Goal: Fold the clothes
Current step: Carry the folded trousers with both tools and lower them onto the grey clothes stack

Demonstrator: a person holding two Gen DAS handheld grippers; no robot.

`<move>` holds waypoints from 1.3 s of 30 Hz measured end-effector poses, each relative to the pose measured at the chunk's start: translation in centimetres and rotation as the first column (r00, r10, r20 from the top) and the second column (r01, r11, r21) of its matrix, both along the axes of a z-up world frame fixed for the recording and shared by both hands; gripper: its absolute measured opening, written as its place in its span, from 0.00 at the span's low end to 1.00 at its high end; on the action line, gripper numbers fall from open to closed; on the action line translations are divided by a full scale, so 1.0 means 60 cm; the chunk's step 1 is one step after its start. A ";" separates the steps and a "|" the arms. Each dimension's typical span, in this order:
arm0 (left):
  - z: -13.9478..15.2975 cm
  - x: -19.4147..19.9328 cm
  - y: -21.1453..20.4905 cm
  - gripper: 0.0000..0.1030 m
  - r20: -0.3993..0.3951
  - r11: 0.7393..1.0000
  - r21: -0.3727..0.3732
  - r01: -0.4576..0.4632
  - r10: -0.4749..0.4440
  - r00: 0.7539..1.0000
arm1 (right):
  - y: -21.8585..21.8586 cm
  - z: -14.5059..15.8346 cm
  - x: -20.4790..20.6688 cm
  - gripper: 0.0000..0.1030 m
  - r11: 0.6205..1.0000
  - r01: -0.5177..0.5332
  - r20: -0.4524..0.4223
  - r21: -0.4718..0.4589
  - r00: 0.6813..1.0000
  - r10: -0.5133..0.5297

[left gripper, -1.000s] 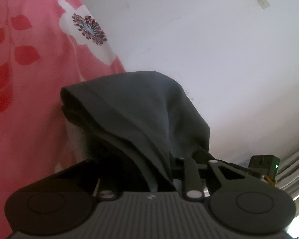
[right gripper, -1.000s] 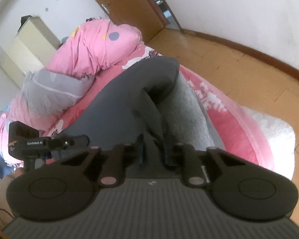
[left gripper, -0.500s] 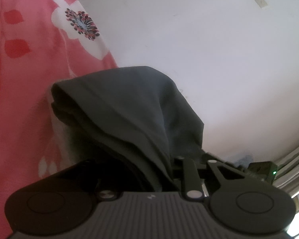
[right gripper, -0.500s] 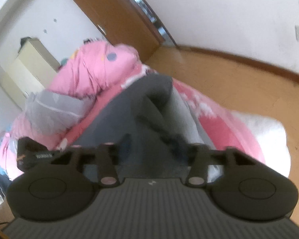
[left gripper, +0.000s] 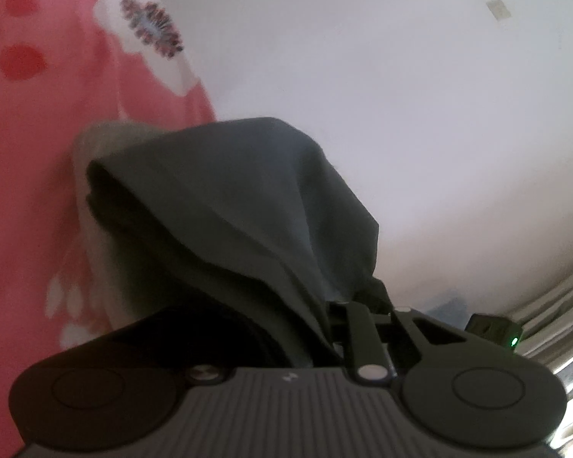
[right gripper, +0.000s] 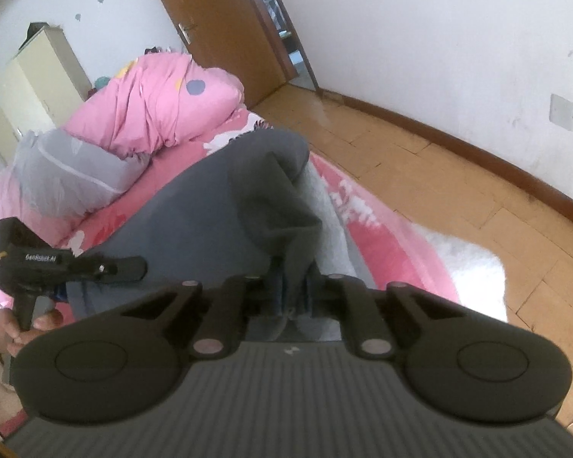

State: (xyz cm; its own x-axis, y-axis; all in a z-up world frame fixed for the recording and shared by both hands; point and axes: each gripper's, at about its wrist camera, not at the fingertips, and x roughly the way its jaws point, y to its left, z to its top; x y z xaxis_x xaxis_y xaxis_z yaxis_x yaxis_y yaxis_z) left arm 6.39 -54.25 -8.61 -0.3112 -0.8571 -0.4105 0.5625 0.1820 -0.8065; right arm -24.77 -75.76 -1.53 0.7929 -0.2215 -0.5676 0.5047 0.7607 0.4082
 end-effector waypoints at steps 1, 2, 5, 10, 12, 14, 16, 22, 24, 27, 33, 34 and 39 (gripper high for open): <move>0.001 0.000 0.001 0.19 0.018 1.000 0.002 -0.002 0.002 1.000 | 0.000 -0.002 0.000 0.09 1.000 0.001 -0.006 0.001 1.000 -0.001; 0.000 0.001 0.003 0.21 0.032 1.000 0.003 -0.007 0.007 0.999 | 0.003 -0.003 0.000 0.11 1.000 0.005 -0.010 -0.002 1.000 -0.005; 0.005 0.008 0.017 0.51 0.067 0.999 0.005 -0.032 0.031 0.997 | 0.016 -0.003 -0.005 0.23 1.000 0.025 -0.007 -0.017 1.000 -0.025; 0.032 0.028 0.047 0.78 0.112 0.998 -0.043 -0.042 0.047 0.993 | 0.072 0.036 -0.021 0.27 0.976 0.101 0.010 -0.194 0.995 -0.101; 0.040 0.039 0.054 0.84 0.115 0.996 -0.057 -0.074 0.081 0.990 | 0.105 0.055 -0.015 0.27 0.952 0.084 0.045 -0.294 0.996 -0.074; 0.045 0.051 0.059 0.84 0.104 0.992 -0.064 -0.113 0.119 0.987 | 0.137 0.073 -0.008 0.27 0.923 0.052 0.079 -0.382 0.997 -0.024; 0.044 0.058 0.060 0.84 0.075 0.987 -0.070 -0.147 0.152 0.986 | 0.161 0.071 0.015 0.27 0.919 -0.013 0.085 -0.393 0.995 0.051; 0.075 0.031 0.062 0.64 0.280 0.972 -0.188 -0.138 0.188 0.941 | 0.193 -0.018 0.103 0.27 0.934 -0.160 -0.083 -0.321 0.987 0.141; 0.083 0.018 0.061 0.70 0.400 0.971 -0.197 -0.137 0.208 0.893 | 0.181 -0.038 0.105 0.26 0.953 -0.140 -0.072 -0.269 0.989 0.125; 0.060 0.043 0.059 0.78 0.402 0.966 -0.105 -0.237 0.259 0.878 | 0.166 -0.038 0.094 0.27 0.971 -0.113 -0.019 -0.210 0.994 0.112; 0.076 0.046 0.102 0.78 0.421 0.918 -0.170 -0.357 0.395 0.816 | 0.143 0.020 0.088 0.27 0.973 -0.062 0.095 -0.221 0.992 0.084; 0.091 0.029 0.103 0.78 0.461 0.915 -0.211 -0.344 0.403 0.791 | 0.136 0.032 0.097 0.27 0.973 -0.043 0.099 -0.228 0.993 0.067; 0.126 -0.114 0.066 0.76 0.776 0.973 -0.231 -0.007 0.189 0.602 | 0.077 0.058 0.177 0.21 0.970 0.000 0.061 -0.244 0.998 0.015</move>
State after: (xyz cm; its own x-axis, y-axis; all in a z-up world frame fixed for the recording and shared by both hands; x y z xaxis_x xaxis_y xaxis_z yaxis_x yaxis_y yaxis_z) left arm -0.43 -50.31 -1.05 0.1463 -0.9475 -0.2842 0.9814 0.1751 -0.0785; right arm -14.15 -71.15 1.94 0.8269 -0.3409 -0.4472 0.4781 0.8449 0.2400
